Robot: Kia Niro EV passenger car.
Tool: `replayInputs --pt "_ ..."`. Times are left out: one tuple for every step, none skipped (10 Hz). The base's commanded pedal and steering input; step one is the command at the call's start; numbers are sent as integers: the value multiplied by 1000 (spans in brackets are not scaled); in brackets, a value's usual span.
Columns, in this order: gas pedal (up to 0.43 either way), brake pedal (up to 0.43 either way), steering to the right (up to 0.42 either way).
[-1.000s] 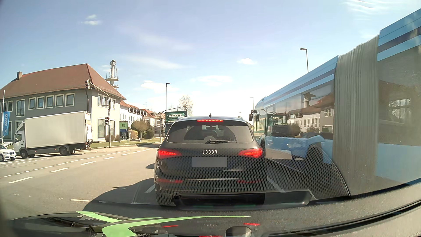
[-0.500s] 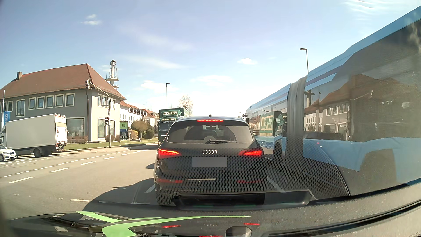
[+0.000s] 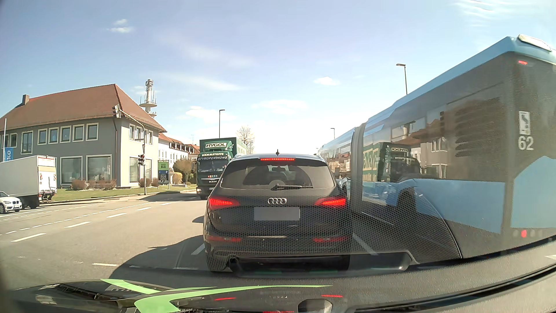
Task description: Follow the waypoints while adhering to traffic rules and regulations
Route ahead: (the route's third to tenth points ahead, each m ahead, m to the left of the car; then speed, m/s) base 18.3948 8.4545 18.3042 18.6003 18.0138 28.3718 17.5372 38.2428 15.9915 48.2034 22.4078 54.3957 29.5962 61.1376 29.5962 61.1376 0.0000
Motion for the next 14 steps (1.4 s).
replayInputs --pt "0 311 -1" --pt "0 311 -1" --pt "0 311 -1" --pt "0 311 -1" --pt "0 311 -1" --pt "0 311 -1" --pt "0 311 -1" --pt "0 311 -1" --pt "0 311 -1" --pt "0 317 -1" --pt "0 311 -1" --pt "0 317 -1" --pt "0 311 -1" --pt "0 311 -1"
